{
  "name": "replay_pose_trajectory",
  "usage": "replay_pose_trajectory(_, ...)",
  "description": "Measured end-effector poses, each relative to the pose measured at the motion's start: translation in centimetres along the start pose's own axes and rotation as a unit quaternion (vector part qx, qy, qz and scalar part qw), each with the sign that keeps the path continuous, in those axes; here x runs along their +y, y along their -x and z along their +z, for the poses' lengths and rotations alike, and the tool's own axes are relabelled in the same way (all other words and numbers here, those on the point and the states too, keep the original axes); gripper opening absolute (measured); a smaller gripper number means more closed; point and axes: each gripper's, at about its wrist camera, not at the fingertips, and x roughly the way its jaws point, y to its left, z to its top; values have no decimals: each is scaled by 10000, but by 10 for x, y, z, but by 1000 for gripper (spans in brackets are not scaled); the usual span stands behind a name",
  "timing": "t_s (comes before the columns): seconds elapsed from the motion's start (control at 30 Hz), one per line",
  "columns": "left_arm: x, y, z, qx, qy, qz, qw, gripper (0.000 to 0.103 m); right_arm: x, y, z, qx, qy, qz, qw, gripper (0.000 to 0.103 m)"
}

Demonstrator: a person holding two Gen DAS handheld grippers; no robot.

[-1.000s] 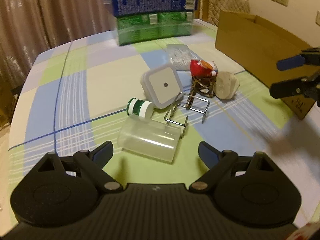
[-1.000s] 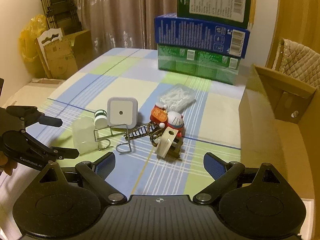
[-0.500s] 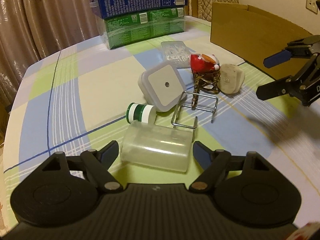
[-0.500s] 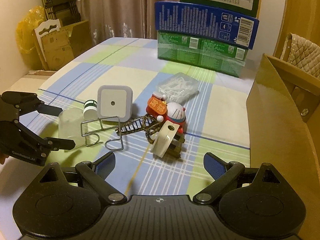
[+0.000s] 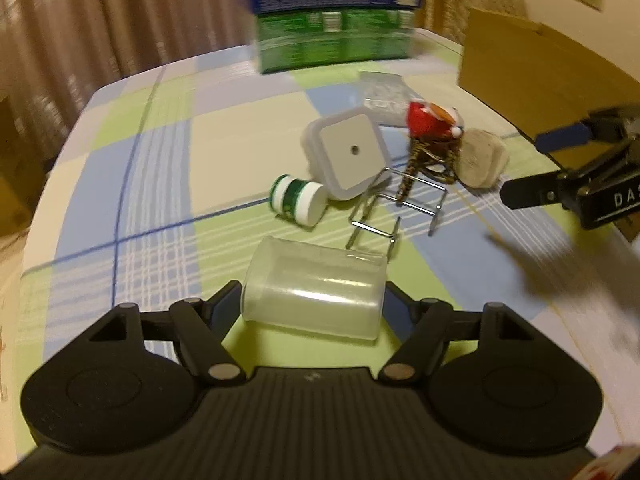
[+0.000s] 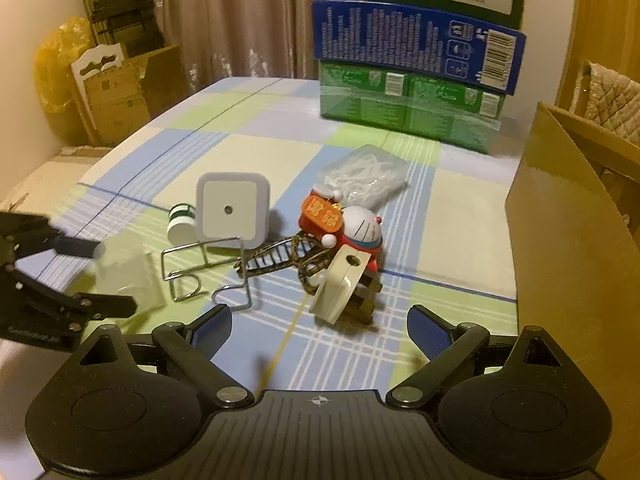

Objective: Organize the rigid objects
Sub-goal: 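Close the left tool on the clear container while the right tool grasps the beige tape dispenser, then lift and carry the container and tape dispenser with both tools toward the cardboard box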

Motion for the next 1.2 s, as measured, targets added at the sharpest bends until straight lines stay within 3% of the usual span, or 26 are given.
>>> replay_pose_trajectory(0.3,-1,8,-7,-60,288,-46,9996,70,-9,-17,3,-109,-118,-188,9997,90)
replay_pose_trajectory(0.43,-2,8,-6,-83,362,-65,9993,70,-14,-27,7,-87,-360,-180,9992,69)
replay_pose_trajectory(0.7,-3,6,-4,-92,472,-76,9988,70,-18,-38,11,-4,-409,-208,9989,51)
replay_pose_trajectory(0.83,-5,6,-5,-74,481,-95,9988,70,-24,-38,8,53,-570,-89,9983,35)
replay_pose_trajectory(1.2,-12,15,-11,-22,540,-146,9984,70,-22,-1,-14,174,-513,31,9985,34)
